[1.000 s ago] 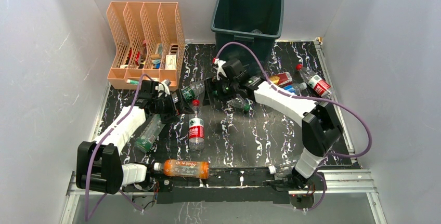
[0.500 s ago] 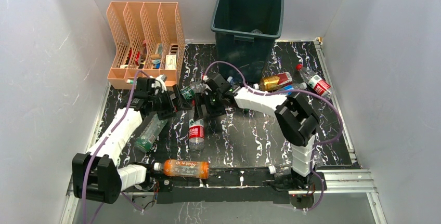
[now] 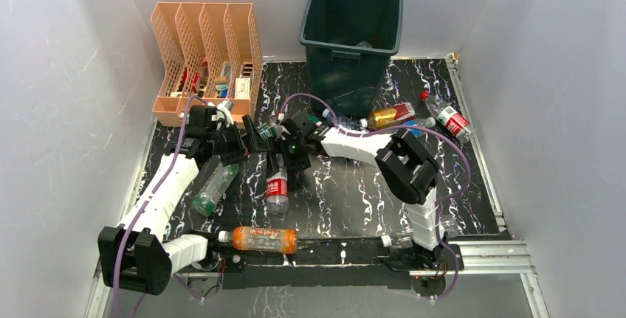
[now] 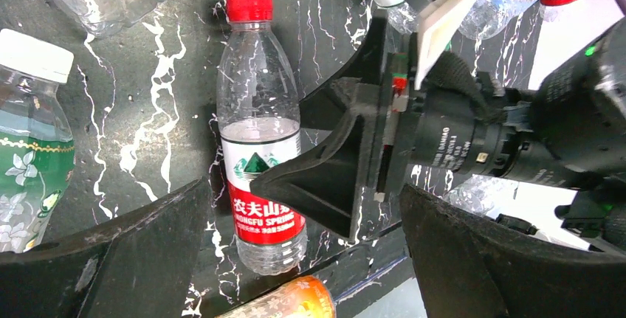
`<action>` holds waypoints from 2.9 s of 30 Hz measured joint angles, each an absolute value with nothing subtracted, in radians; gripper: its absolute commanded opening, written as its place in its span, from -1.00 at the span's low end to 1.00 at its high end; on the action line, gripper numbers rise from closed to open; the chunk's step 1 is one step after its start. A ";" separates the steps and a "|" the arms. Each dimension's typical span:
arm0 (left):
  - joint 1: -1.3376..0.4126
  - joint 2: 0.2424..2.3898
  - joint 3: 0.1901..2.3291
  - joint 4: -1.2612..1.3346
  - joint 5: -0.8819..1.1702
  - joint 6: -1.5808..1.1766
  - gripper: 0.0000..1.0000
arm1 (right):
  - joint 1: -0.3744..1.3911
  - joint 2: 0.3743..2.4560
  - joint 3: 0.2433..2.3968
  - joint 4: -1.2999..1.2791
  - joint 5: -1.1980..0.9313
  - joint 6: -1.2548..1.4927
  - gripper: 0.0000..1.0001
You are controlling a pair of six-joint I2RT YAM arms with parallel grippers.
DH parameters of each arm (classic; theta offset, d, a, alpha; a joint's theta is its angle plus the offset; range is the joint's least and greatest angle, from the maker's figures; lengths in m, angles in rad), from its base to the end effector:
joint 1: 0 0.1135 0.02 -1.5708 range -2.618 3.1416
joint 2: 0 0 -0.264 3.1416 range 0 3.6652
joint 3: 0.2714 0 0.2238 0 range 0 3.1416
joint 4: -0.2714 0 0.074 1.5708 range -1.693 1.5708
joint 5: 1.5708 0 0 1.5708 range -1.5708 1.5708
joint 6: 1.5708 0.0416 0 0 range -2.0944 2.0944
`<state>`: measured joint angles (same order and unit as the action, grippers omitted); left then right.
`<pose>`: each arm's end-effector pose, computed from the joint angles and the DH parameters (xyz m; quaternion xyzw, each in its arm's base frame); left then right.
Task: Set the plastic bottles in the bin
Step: Pick up the plastic bottle at the center of the board, then place the plastic bottle in the trash bin.
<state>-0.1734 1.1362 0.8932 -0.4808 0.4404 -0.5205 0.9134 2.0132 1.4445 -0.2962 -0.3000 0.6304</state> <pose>0.2099 -0.0548 0.2854 -0.0652 0.8918 -0.3236 0.3094 0.2474 0.3406 0.2000 -0.1820 0.9113 0.3389 0.1471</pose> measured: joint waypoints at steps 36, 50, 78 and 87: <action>-0.173 1.152 0.893 -0.461 0.457 -0.528 0.96 | 0.876 1.823 1.445 -0.425 -0.153 0.533 0.00; -0.173 1.171 0.890 -0.436 0.485 -0.537 0.96 | 0.789 1.679 1.517 -0.530 -0.081 0.438 0.01; -0.293 1.258 0.842 -0.346 0.502 -0.580 0.96 | 0.574 1.681 2.062 -0.460 -0.228 0.392 0.06; -0.308 1.273 0.841 -0.344 0.488 -0.587 0.97 | 0.298 1.750 2.106 -0.268 -0.265 0.467 0.09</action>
<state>-0.3080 1.2732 0.8413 -0.3439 0.4877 -0.5869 0.2977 1.7500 2.1063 -0.2676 -0.2653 0.4675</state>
